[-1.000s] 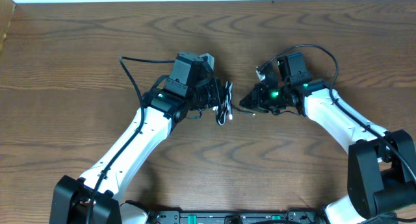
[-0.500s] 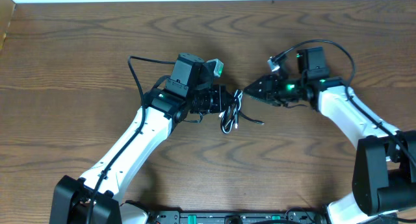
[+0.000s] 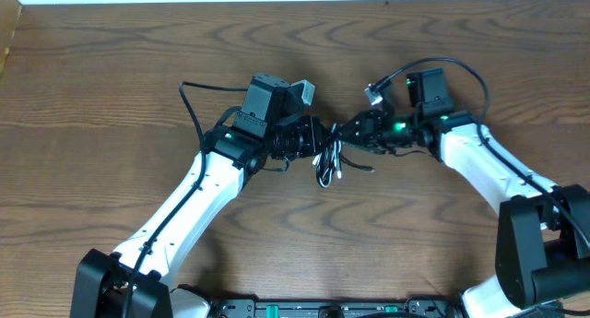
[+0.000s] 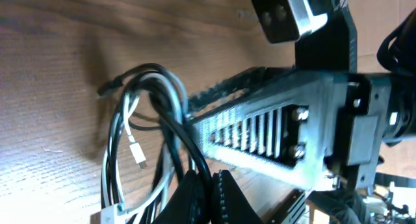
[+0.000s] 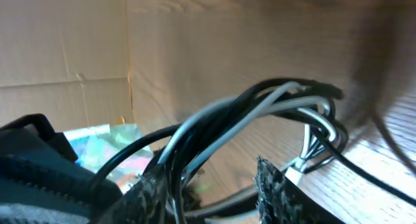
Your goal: Untangle cables
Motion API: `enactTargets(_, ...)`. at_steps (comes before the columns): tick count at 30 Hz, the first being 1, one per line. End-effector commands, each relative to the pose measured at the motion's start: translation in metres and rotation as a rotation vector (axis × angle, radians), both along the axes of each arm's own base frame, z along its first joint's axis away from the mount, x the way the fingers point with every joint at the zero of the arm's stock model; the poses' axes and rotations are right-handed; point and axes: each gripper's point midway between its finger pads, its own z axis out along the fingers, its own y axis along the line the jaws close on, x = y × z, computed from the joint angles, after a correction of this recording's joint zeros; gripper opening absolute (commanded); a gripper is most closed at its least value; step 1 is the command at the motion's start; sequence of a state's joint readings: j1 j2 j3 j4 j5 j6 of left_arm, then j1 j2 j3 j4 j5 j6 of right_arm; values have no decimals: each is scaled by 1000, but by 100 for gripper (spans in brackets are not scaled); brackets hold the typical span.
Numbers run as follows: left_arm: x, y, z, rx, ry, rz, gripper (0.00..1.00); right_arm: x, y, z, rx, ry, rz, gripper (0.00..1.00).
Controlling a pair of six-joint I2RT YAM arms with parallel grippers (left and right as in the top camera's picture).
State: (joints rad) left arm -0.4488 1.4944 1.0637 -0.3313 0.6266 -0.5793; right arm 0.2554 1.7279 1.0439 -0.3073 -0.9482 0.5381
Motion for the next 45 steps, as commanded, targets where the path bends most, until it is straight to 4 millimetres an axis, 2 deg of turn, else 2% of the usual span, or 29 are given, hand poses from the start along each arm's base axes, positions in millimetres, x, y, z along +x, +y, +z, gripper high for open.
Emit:
enactTargets(1,-3,-2,-4,-20,45,16,8,3,10,-5,-12,27,-20,40)
enactTargets(9,-4,-2,-4,-28,67,32,8,10,43,-30,14,115,-50,33)
enactTargets(11,-4,-2,-4,-28,67,33,7,8,49,-38,26,146,-41,29)
enactTargets(14,-4,-2,-4,-27,67,33,8,7,50,-49,18,181,-46,17)
enactTargets(16,-3,-1,-4,-27,65,36,8,8,46,-52,12,184,-50,4)
enactTargets(17,-2,1,-4,-25,61,36,7,10,44,-53,10,170,-48,1)
enactTargets(22,11,22,-8,7,32,64,8,17,17,-59,-21,147,-66,1)
enactTargets(26,21,60,-24,110,50,157,7,17,-12,-62,-67,159,-96,1)
enactTargets(30,19,79,-34,169,61,157,8,18,-43,-50,-154,116,-149,1)
enactTargets(35,9,77,-38,208,28,68,8,16,-75,-9,-273,-12,-227,1)
enactTargets(40,0,67,-39,233,-27,-42,8,4,-92,23,-354,-82,-289,1)
enactTargets(42,-2,63,-38,237,-41,-69,17,-1,-97,32,-370,-99,-304,1)
enactTargets(45,-5,57,-38,238,-53,-92,50,-7,-101,37,-391,-104,-316,1)
